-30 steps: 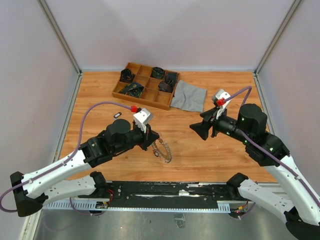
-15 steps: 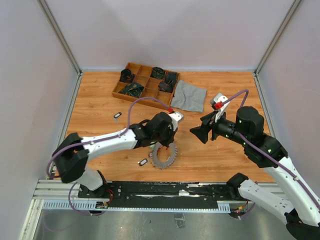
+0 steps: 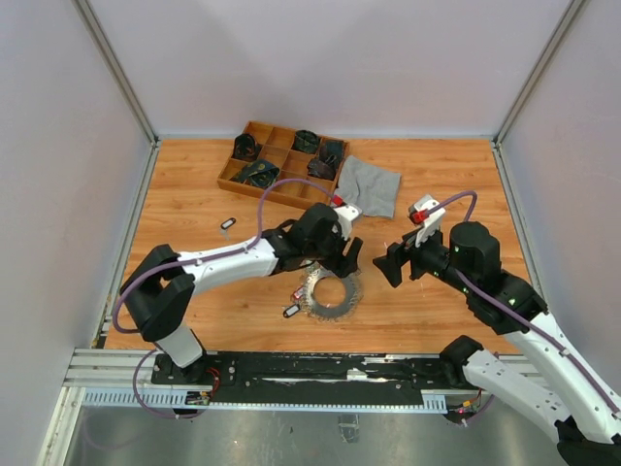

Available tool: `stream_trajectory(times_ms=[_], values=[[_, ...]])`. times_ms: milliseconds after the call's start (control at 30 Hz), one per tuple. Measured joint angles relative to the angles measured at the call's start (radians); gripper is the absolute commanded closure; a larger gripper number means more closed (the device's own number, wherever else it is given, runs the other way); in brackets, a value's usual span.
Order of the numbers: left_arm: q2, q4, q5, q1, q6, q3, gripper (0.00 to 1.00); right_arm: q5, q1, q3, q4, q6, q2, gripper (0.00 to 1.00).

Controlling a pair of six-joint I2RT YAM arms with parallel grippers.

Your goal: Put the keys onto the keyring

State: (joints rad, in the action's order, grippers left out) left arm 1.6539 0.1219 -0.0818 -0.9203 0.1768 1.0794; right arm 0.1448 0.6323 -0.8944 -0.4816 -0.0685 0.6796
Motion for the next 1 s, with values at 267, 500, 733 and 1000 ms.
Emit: stream_trajectory(times_ms=[267,500,733,1000], values=[[-0.207,-0.087,-0.045,0.2,0.065,-0.127,0.26,-0.016,0.0,0.088,0.063,-0.006,-0.01,0.01],[-0.276,-0.166,-0.076,0.362,0.134,-0.217,0.26,-0.029,0.0,0.088,0.091,-0.058,0.173,0.06],[-0.317,-0.224,-0.078,0.464,0.182,-0.309,0.26,-0.043,-0.004,0.084,0.104,-0.137,0.36,0.27],[-0.331,-0.331,-0.084,0.512,0.206,-0.405,0.29,0.015,-0.009,0.005,0.13,-0.174,0.582,0.5]])
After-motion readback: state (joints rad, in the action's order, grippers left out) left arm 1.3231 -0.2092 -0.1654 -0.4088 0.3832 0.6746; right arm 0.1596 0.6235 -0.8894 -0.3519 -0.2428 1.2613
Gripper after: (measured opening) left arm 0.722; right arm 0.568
